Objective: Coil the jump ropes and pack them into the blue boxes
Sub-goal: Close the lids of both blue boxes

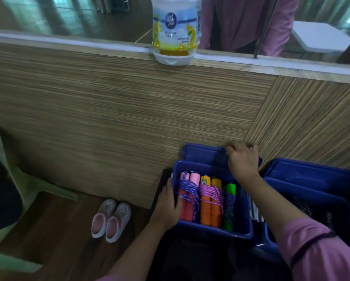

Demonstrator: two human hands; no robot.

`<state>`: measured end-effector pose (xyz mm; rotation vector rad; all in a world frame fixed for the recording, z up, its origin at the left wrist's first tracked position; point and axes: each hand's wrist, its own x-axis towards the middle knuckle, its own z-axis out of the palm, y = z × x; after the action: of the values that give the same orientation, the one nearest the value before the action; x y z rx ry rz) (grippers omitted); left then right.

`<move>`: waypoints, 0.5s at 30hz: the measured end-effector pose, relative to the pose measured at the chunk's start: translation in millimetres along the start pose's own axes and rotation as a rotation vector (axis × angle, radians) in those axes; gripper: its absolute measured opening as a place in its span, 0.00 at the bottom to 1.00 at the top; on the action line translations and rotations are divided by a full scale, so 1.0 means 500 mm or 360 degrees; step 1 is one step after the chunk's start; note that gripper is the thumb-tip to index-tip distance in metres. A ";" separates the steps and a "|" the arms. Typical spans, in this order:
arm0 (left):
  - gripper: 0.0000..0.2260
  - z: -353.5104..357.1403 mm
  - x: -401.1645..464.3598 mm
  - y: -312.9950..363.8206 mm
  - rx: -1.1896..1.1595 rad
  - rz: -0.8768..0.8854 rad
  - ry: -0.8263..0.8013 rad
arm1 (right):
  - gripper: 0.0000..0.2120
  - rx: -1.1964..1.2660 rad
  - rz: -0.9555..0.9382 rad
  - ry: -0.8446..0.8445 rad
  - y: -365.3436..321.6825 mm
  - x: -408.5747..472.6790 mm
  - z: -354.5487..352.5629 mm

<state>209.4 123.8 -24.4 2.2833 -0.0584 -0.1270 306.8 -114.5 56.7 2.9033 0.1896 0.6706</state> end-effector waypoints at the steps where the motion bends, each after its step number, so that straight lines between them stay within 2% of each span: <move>1: 0.34 0.001 0.000 0.000 -0.0004 -0.0006 0.0007 | 0.14 0.0023 -0.0002 0.0002 -0.002 -0.001 -0.003; 4: 0.33 0.000 -0.002 0.001 -0.0017 -0.0040 0.0031 | 0.18 0.0110 0.0030 0.0015 -0.008 -0.026 -0.016; 8: 0.26 0.003 -0.004 -0.001 -0.0006 -0.0046 0.0070 | 0.24 0.0127 0.0053 0.0050 -0.007 -0.072 -0.024; 15: 0.27 -0.004 -0.020 0.007 -0.0085 -0.0122 -0.0078 | 0.23 0.0183 0.0246 0.0121 -0.004 -0.077 -0.041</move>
<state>199.7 124.0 -19.8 2.2296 0.0069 -0.2217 263.2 -116.2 58.2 3.0278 0.0124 0.8213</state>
